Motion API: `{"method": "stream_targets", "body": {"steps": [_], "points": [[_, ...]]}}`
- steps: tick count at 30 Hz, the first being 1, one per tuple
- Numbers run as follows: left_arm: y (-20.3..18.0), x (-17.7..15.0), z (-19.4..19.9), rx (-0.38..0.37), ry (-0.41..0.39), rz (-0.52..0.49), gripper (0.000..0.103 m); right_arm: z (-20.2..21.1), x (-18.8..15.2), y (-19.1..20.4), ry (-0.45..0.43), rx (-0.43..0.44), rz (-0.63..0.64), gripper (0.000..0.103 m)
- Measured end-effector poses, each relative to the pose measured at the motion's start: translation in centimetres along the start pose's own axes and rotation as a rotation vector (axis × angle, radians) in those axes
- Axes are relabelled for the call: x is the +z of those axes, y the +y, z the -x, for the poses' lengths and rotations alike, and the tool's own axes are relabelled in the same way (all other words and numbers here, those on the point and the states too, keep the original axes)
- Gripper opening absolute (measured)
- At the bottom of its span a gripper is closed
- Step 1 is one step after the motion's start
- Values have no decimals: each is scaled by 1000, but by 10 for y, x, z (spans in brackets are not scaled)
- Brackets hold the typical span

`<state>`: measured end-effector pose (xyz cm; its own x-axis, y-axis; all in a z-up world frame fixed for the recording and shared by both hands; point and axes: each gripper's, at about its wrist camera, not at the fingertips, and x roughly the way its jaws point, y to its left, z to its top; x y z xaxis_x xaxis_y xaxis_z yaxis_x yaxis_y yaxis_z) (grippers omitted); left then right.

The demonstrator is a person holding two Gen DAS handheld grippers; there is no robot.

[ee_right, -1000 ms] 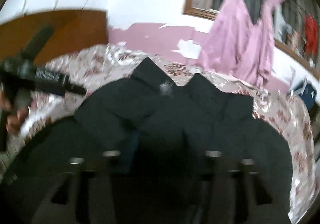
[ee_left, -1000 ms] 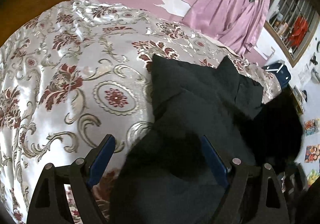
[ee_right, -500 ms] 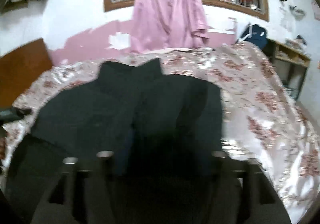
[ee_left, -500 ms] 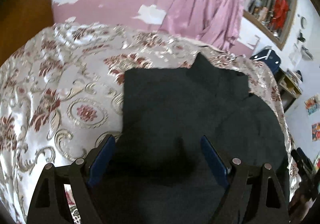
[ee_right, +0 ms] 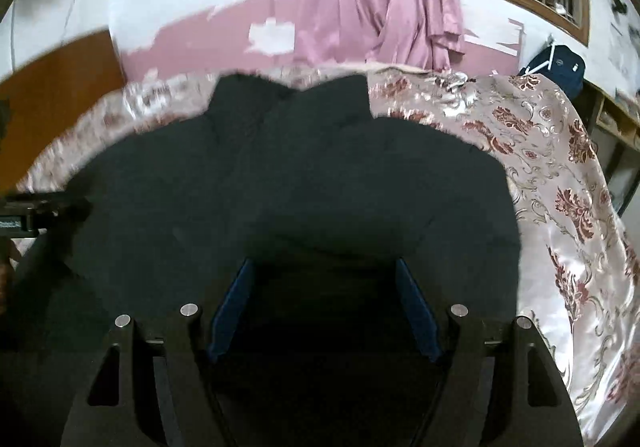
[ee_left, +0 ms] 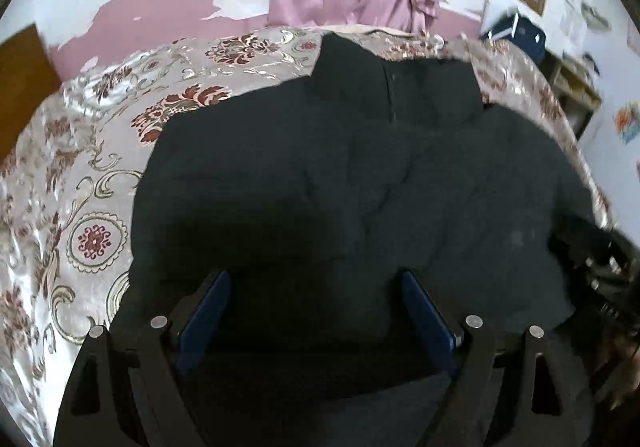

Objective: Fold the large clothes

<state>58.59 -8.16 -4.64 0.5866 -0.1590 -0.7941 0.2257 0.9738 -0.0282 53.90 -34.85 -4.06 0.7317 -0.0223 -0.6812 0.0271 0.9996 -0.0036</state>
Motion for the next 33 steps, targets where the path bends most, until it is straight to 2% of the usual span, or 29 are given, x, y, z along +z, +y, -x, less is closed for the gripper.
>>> {"method": "stream_targets", "body": {"steps": [5,9,14,16,18,21,23,25,28,33], "points": [[-5,-9,-14,46,-9,-18,96,-16,-6,-1,28,-4,2,68],[-6,-13,-24,76,-32,-15,103,-23,-12,14,47,-61,46,70],[-5,-18,-18,77,-81,2,103,-24,-15,19,29,-80,54,70],[-4,-18,-11,87,-69,33,103,-18,-17,18,10,-73,48,72],[-4,-18,3,110,-62,66,103,-12,-15,15,-4,-62,42,75],[-10,-19,30,98,-87,97,103,8,-14,5,-24,-23,-4,76],[-13,-17,49,74,-95,111,103,29,-15,-3,-50,4,-57,79],[-16,-17,76,47,-109,140,103,52,-14,-8,-65,22,-88,86],[-19,-18,114,6,-145,167,103,91,-10,-10,-85,33,-87,94],[-31,-33,194,-8,-228,137,103,161,-4,-5,-117,49,-63,99]]}}
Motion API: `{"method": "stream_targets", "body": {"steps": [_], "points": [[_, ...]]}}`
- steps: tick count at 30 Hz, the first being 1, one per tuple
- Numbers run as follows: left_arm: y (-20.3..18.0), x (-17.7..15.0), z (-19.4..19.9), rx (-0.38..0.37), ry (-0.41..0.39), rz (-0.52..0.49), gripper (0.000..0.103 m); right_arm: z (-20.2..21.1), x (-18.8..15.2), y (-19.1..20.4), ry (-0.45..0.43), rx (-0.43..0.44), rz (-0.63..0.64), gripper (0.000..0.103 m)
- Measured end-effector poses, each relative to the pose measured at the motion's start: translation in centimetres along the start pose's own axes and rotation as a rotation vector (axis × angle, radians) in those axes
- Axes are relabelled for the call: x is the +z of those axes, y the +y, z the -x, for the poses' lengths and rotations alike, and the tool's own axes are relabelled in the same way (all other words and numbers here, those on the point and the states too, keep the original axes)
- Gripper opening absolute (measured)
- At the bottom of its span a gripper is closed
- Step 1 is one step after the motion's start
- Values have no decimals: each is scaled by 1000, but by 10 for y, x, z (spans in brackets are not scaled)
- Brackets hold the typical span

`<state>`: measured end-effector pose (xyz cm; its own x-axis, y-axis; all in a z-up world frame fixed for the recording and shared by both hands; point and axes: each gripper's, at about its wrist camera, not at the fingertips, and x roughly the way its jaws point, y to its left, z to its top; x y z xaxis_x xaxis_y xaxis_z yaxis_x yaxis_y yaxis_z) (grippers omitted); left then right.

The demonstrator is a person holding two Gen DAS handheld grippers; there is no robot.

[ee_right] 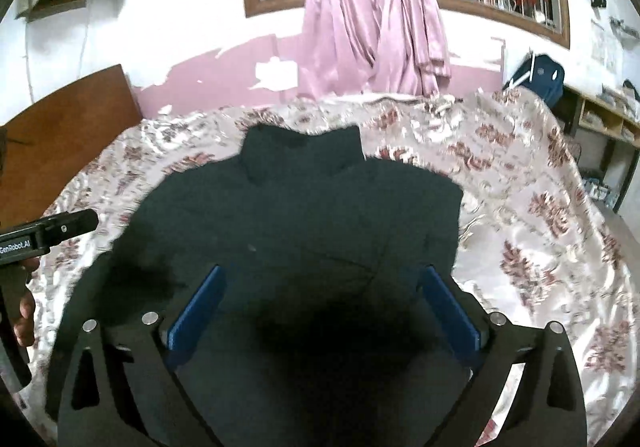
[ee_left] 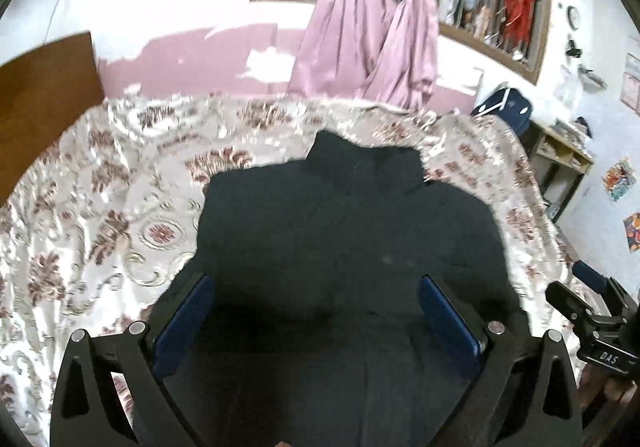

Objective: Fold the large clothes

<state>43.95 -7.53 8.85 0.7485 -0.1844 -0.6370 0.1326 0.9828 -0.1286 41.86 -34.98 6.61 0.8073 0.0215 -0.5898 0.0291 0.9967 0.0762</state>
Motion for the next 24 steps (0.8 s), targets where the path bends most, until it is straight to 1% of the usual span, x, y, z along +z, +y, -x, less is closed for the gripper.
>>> {"method": "stream_targets", "body": {"steps": [2,5,9,11,13,15,19,22,24], "points": [[-5,-4,34,-3,-19,-16,103,29,4,5,-13,0,13,100],[-8,-10,73,-7,-34,-31,103,72,8,13,-27,14,22,101],[-14,-26,129,-14,-55,-53,103,127,4,26,-30,25,26,101],[-15,-38,154,1,-39,-67,103,153,-2,34,-28,25,23,101],[-13,-51,173,-9,-18,-75,103,178,-11,41,-8,35,10,101],[-11,-64,187,-10,25,-85,103,195,-23,49,18,48,7,101],[-5,-82,202,-10,108,-131,103,224,-48,69,94,97,33,101],[1,-82,206,6,152,-144,103,238,-59,79,119,103,53,101],[7,-77,206,8,159,-137,103,244,-61,83,135,103,65,101]]}}
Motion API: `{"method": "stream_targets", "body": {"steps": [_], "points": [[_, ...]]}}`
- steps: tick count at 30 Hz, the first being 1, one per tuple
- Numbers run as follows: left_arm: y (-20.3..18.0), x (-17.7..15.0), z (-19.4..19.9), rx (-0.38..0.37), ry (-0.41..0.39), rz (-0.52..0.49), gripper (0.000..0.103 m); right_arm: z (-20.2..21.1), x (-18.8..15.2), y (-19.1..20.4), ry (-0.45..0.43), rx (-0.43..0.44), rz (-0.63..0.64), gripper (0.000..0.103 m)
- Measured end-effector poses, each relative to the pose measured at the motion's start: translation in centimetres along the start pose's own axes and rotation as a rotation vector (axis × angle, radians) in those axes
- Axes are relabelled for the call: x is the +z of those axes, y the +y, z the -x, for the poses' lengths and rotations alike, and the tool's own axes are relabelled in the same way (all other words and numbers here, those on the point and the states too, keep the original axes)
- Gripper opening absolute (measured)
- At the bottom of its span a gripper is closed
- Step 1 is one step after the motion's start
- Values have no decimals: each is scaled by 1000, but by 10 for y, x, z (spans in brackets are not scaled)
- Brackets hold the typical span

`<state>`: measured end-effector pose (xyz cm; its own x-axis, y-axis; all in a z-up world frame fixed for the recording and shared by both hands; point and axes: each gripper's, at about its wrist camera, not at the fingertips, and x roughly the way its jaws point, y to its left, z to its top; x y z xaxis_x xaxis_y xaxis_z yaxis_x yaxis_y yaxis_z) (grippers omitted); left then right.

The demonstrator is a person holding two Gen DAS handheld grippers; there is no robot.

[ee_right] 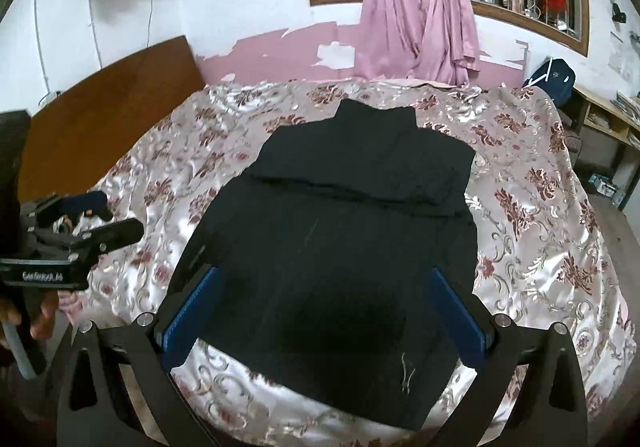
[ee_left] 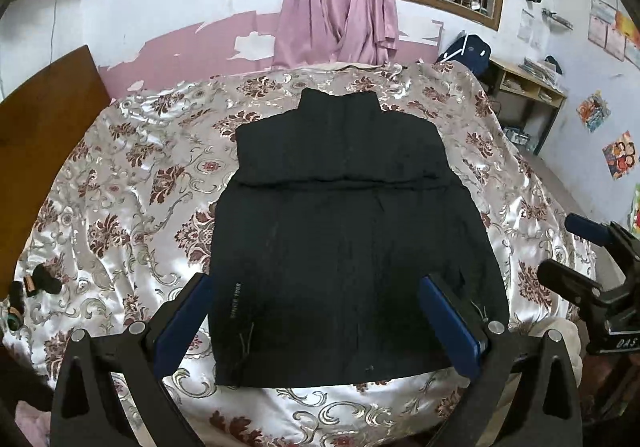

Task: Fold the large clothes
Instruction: 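Grasp the jacket hem with both tools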

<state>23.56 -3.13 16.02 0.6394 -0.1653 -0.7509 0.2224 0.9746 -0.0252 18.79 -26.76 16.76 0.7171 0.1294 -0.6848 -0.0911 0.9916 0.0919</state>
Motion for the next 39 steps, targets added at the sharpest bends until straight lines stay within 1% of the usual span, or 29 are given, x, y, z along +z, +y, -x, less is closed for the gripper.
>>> {"method": "stream_targets", "body": {"steps": [4,6,8,10,13,17,20,23,26,29,31,34,37,39], "points": [[10,12,-2,6,10,25,103,7,7,5,7,-8,9,101],[16,25,-7,5,19,32,103,8,14,5,14,-13,-5,101],[20,42,-12,20,22,29,103,6,28,1,22,-5,-13,101],[24,56,-17,16,18,34,103,4,46,0,22,-23,-8,101],[31,85,-32,6,17,47,103,0,82,-6,18,-32,3,101],[35,127,-68,20,-2,34,103,-25,128,-17,20,-14,12,101],[33,164,-113,34,-5,19,103,-59,162,-34,12,-28,27,101],[31,199,-155,45,-41,-6,103,-101,190,-57,3,-43,9,101],[28,231,-201,29,-69,-26,103,-151,213,-79,17,-53,-24,101],[29,260,-250,15,-79,-26,103,-205,233,-106,27,-68,-62,101],[31,279,-285,2,-80,-11,103,-246,246,-125,29,-87,-87,101],[37,303,-344,-28,-72,37,103,-297,259,-147,28,-104,-120,101],[42,316,-398,-43,-56,80,103,-355,270,-168,30,-115,-167,101],[43,320,-428,-47,-39,105,103,-386,273,-179,34,-112,-193,101]]}}
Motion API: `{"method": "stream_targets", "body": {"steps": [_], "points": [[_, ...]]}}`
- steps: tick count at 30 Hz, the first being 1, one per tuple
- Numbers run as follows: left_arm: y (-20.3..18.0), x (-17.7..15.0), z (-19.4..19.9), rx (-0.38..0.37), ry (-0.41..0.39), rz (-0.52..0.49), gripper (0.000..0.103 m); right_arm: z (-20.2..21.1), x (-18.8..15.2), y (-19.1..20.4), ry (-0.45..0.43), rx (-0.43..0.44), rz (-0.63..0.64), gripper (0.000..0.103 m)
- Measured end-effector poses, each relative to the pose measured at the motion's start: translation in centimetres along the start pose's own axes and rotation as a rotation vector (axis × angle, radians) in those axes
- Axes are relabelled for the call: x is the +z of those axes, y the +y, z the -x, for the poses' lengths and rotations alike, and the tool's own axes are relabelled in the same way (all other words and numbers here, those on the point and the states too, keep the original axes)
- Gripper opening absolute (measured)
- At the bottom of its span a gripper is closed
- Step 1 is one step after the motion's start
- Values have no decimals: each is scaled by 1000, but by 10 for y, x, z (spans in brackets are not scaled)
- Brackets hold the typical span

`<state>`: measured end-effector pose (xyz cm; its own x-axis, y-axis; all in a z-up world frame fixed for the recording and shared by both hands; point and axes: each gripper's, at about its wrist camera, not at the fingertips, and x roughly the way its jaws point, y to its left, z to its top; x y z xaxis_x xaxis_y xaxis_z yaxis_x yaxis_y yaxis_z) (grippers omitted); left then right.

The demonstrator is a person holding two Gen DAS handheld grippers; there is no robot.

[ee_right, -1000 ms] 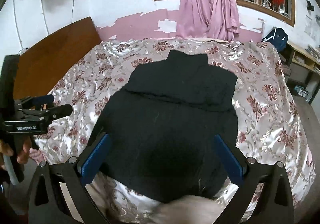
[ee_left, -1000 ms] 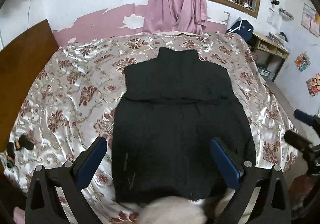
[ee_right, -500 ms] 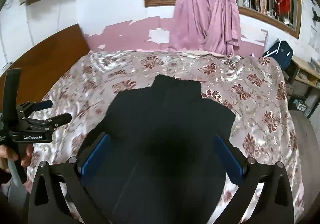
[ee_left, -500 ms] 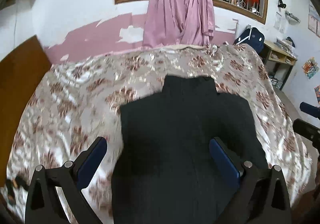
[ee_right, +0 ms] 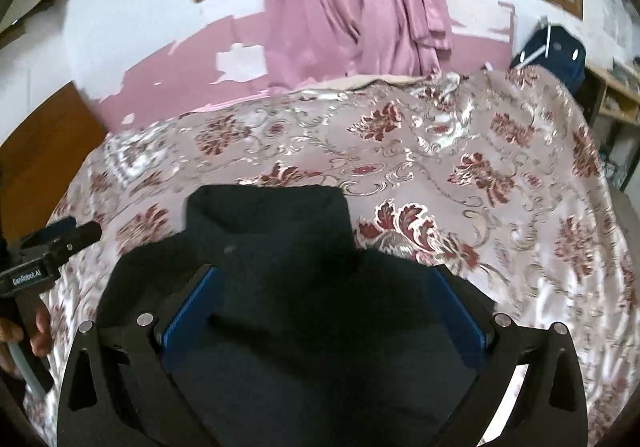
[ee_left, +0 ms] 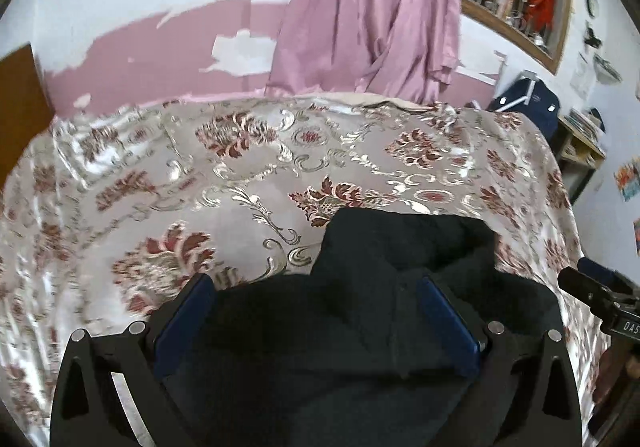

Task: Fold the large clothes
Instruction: 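Grasp the jacket hem with both tools, then lift the hem with both tools and fold it toward the collar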

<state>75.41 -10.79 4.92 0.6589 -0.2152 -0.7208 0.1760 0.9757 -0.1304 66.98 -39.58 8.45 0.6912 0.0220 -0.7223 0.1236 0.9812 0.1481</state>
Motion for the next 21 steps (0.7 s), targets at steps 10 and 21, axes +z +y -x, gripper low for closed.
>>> {"method": "stream_targets", "body": {"steps": [10,21], "points": [[-9,13,-87,26,16,19,99,-121,7,-9,-12,56,-159,100],[-10,8,-77,-70,3,-11,10,-140,14,-1,8,35,-151,19]]}}
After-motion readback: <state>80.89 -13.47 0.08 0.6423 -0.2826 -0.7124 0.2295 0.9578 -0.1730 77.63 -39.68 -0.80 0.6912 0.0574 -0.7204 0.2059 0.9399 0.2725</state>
